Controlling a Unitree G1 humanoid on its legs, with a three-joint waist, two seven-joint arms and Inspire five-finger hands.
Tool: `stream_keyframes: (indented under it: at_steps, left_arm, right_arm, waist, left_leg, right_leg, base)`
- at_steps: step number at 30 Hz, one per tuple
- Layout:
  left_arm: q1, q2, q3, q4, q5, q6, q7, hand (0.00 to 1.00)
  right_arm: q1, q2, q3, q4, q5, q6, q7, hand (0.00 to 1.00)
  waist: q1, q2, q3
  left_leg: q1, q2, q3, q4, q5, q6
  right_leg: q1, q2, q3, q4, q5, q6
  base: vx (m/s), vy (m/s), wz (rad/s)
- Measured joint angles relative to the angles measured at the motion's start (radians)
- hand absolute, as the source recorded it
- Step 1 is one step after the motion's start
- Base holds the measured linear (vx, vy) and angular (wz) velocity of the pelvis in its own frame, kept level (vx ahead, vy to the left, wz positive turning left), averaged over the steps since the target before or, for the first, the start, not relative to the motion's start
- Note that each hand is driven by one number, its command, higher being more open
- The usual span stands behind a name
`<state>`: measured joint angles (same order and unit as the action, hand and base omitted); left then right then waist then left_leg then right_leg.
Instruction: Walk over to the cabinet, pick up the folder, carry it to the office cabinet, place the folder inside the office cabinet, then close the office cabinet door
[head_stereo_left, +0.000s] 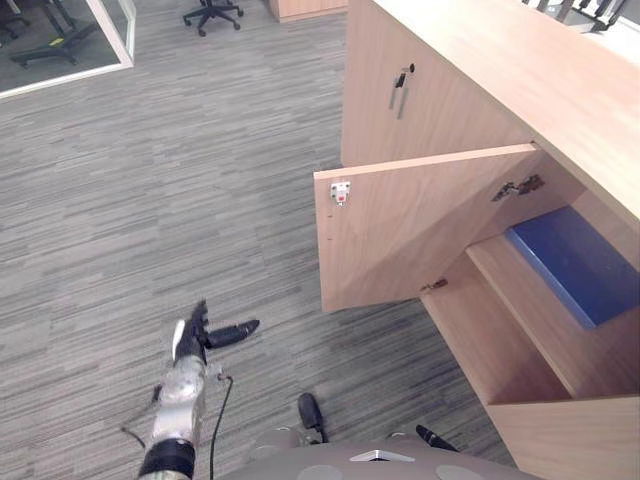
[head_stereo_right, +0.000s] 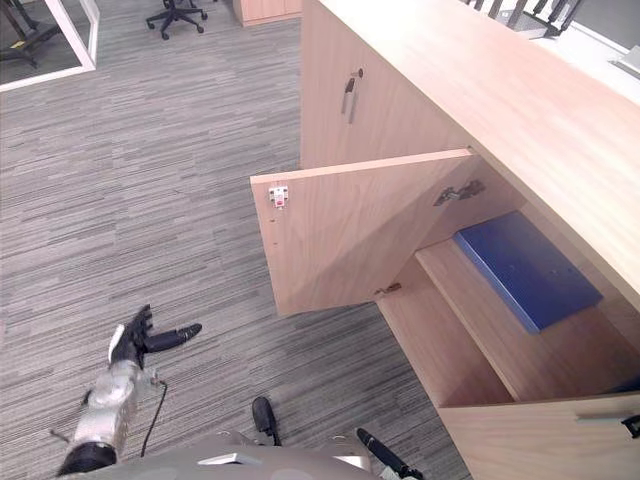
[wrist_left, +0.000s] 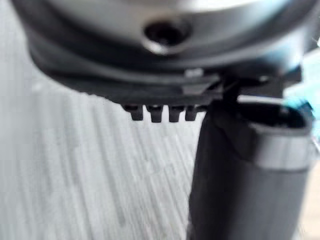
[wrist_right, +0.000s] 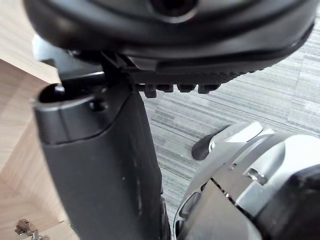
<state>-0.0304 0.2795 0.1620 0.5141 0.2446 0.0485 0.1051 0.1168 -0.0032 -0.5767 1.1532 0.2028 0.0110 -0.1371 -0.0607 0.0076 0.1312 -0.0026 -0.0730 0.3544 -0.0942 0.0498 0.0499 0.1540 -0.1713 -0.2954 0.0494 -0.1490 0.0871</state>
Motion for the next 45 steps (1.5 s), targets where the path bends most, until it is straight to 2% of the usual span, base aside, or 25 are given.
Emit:
stream_keyframes:
  at_steps: [4, 5, 8, 9, 11, 15, 16, 17, 19, 21, 24, 28, 31, 33, 35, 36, 37, 38, 41, 43, 45]
  left_arm:
    - [-0.17, 0.169, -0.114, -0.005, 0.239, -0.004, 0.023, 1.0]
    - [-0.201, 0.19, -0.135, 0.004, 0.275, -0.007, 0.028, 1.0]
    - [-0.374, 0.275, -0.301, 0.128, 0.421, -0.028, 0.038, 1.0]
    - [-0.398, 0.285, -0.34, 0.149, 0.448, -0.033, 0.038, 1.0]
    - [-0.477, 0.314, -0.489, 0.216, 0.549, -0.071, 0.03, 1.0]
    - [-0.559, 0.317, -0.652, 0.282, 0.671, -0.138, 0.022, 1.0]
    - [-0.583, 0.317, -0.7, 0.296, 0.684, -0.152, 0.02, 1.0]
    - [-0.654, 0.317, -0.795, 0.371, 0.712, -0.152, 0.019, 1.0]
    - [-0.674, 0.306, -0.843, 0.372, 0.714, -0.165, 0.019, 1.0]
    - [-0.676, 0.302, -0.876, 0.381, 0.717, -0.196, 0.036, 1.0]
    - [-0.659, 0.276, -0.905, 0.378, 0.717, -0.184, 0.052, 1.0]
    - [-0.604, 0.235, -0.914, 0.313, 0.694, -0.175, 0.099, 1.0]
    - [-0.508, 0.196, -0.955, 0.156, 0.656, -0.17, 0.114, 1.0]
    - [-0.431, 0.136, -0.995, 0.052, 0.61, -0.168, 0.122, 1.0]
    - [-0.368, 0.073, -0.998, 0.024, 0.537, -0.166, 0.124, 1.0]
    - [-0.339, 0.058, -1.033, -0.005, 0.495, -0.178, 0.126, 1.0]
    - [-0.326, 0.049, -1.054, -0.015, 0.48, -0.19, 0.124, 1.0]
    - [-0.303, 0.015, -1.13, -0.019, 0.454, -0.236, 0.103, 1.0]
    - [-0.236, -0.062, -1.246, -0.034, 0.428, -0.326, 0.015, 1.0]
    - [-0.231, -0.091, -1.253, -0.051, 0.431, -0.34, -0.016, 1.0]
    - [-0.239, -0.081, -1.233, -0.047, 0.41, -0.339, -0.041, 1.0]
  right_arm:
    - [0.014, -0.005, 0.0, 0.0, -0.002, -0.002, 0.036, 1.0]
    - [0.014, -0.006, 0.0, 0.0, -0.002, -0.002, 0.042, 1.0]
    - [0.015, -0.011, 0.0, 0.006, -0.001, -0.002, 0.052, 1.0]
    - [0.015, -0.012, 0.0, 0.007, -0.001, -0.002, 0.054, 1.0]
    - [0.015, -0.016, -0.002, 0.011, 0.001, -0.003, 0.063, 1.0]
    - [0.021, -0.019, -0.003, 0.012, 0.002, -0.006, 0.065, 1.0]
    - [0.022, -0.019, -0.003, 0.012, 0.008, -0.008, 0.066, 1.0]
    - [0.033, -0.015, -0.005, 0.013, 0.011, -0.022, 0.064, 1.0]
    - [0.037, -0.015, -0.012, 0.013, 0.011, -0.025, 0.061, 1.0]
    - [0.039, -0.014, -0.013, 0.012, 0.011, -0.028, 0.061, 1.0]
    - [0.038, -0.018, -0.012, 0.013, 0.009, -0.034, 0.055, 1.0]
    - [0.024, -0.019, -0.008, 0.013, 0.008, -0.05, 0.013, 1.0]
    - [0.015, -0.019, 0.0, 0.013, 0.009, -0.05, -0.009, 1.0]
    - [0.014, -0.017, 0.001, 0.013, 0.009, -0.049, -0.026, 1.0]
    - [0.012, -0.013, 0.004, 0.012, 0.009, -0.048, -0.037, 1.0]
    - [0.011, -0.006, 0.012, 0.012, 0.009, -0.048, -0.048, 1.0]
    - [0.009, -0.005, 0.018, 0.013, 0.009, -0.047, -0.049, 1.0]
    - [0.01, -0.005, 0.02, 0.013, 0.006, -0.044, -0.051, 1.0]
    - [0.009, -0.01, 0.015, 0.02, -0.088, -0.021, -0.041, 1.0]
    - [0.01, -0.015, -0.006, 0.021, -0.169, -0.001, -0.023, 1.0]
    - [0.013, -0.019, -0.014, 0.021, -0.233, 0.005, -0.005, 1.0]
  waist:
    - [0.001, 0.007, -0.009]
    - [0.001, 0.007, -0.009]
    - [-0.01, 0.012, -0.015]
    - [-0.016, 0.014, -0.016]
    - [-0.036, 0.02, -0.019]
    - [-0.061, 0.022, -0.018]
    - [-0.067, 0.023, -0.017]
    - [-0.083, 0.026, -0.016]
    - [-0.085, 0.027, -0.016]
    - [-0.087, 0.028, -0.016]
    - [-0.087, 0.03, -0.014]
    - [-0.089, 0.032, -0.012]
    - [-0.097, 0.026, -0.011]
    - [-0.098, 0.021, -0.011]
    - [-0.096, 0.014, -0.01]
    - [-0.089, -0.001, -0.007]
    - [-0.086, -0.003, -0.005]
    - [-0.086, 0.0, -0.004]
    - [-0.085, -0.004, -0.005]
    - [-0.076, -0.007, -0.005]
    - [-0.081, -0.013, -0.013]
  left_leg:
    - [0.032, 0.014, 0.021, 0.0, -0.005, -0.005]
    - [0.034, 0.016, 0.025, 0.0, -0.005, -0.005]
    - [0.05, 0.032, 0.047, 0.0, -0.009, -0.011]
    - [0.05, 0.035, 0.05, 0.0, -0.011, -0.014]
    - [0.054, 0.048, 0.065, 0.0, -0.012, -0.016]
    - [0.063, 0.068, 0.088, 0.004, -0.012, -0.023]
    - [0.064, 0.078, 0.099, 0.004, -0.008, -0.03]
    - [0.063, 0.117, 0.12, 0.005, 0.002, -0.044]
    - [0.063, 0.129, 0.126, 0.005, 0.006, -0.05]
    - [0.061, 0.138, 0.136, 0.005, 0.01, -0.057]
    - [0.059, 0.141, 0.153, 0.005, 0.01, -0.057]
    - [0.041, 0.133, 0.16, 0.004, 0.009, -0.058]
    - [0.025, 0.11, 0.16, 0.004, 0.01, -0.058]
    - [0.025, 0.092, 0.159, 0.001, 0.01, -0.057]
    - [0.024, 0.079, 0.148, 0.0, 0.013, -0.053]
    - [0.024, 0.066, 0.137, 0.0, 0.014, -0.05]
    - [0.024, 0.063, 0.129, -0.001, 0.014, -0.049]
    - [0.024, 0.066, 0.102, -0.001, 0.02, -0.04]
    - [0.024, 0.067, 0.078, -0.001, 0.019, -0.039]
    - [0.024, 0.067, 0.071, -0.001, 0.017, -0.033]
    - [0.023, 0.064, 0.06, -0.001, 0.018, -0.031]
  right_leg:
    - [0.022, 0.009, 0.012, 0.001, 0.002, -0.001]
    - [0.02, 0.012, 0.017, 0.001, 0.002, -0.002]
    - [0.022, 0.024, 0.033, 0.003, 0.004, -0.016]
    - [0.021, 0.027, 0.034, 0.003, 0.006, -0.019]
    - [0.014, 0.037, 0.043, 0.004, 0.013, -0.03]
    - [-0.004, 0.051, 0.061, 0.026, 0.017, -0.037]
    - [-0.018, 0.057, 0.077, 0.039, 0.023, -0.045]
    - [-0.05, 0.084, 0.11, 0.057, 0.058, -0.057]
    - [-0.056, 0.094, 0.11, 0.057, 0.073, -0.057]
    - [-0.067, 0.1, 0.113, 0.057, 0.084, -0.055]
    - [-0.085, 0.099, 0.145, 0.071, 0.086, -0.051]
    - [-0.113, 0.089, 0.155, 0.067, 0.108, -0.016]
    - [-0.125, 0.069, 0.154, 0.05, 0.113, -0.009]
    - [-0.122, 0.052, 0.151, 0.031, 0.112, -0.007]
    - [-0.119, 0.04, 0.141, 0.017, 0.101, 0.0]
    - [-0.119, 0.027, 0.13, 0.016, 0.071, 0.004]
    - [-0.12, 0.024, 0.124, 0.017, 0.062, 0.006]
    - [-0.117, 0.026, 0.107, 0.02, 0.059, 0.007]
    - [-0.106, 0.027, 0.081, 0.017, 0.057, 0.01]
    - [-0.102, 0.026, 0.07, 0.016, 0.058, 0.013]
    - [-0.096, 0.021, 0.049, 0.015, 0.06, 0.016]
  base:
    - [0.09, -0.072, -0.15]
    - [0.05, -0.067, -0.24]
    - [0.04, -0.068, -0.27]
    - [0.04, -0.068, -0.17]
    - [0.05, -0.067, -0.25]
    - [0.05, -0.062, -0.33]
    - [0.07, -0.124, -0.58]
    - [0.07, -0.122, -0.59]
    - [0.04, -0.088, -0.36]
    - [0.0, -0.05, -0.21]
    - [-0.02, 0.0, -0.12]
    - [-0.07, 0.042, -0.17]
    - [-0.08, 0.06, -0.13]
    - [-0.09, 0.047, -0.18]
    - [-0.11, 0.013, -0.14]
    - [-0.1, -0.017, -0.12]
    - [-0.14, -0.038, 0.06]
    - [-0.11, -0.029, 0.17]
    - [-0.07, 0.008, 0.21]
    - [-0.04, 0.032, 0.12]
    - [-0.02, 0.04, 0.15]
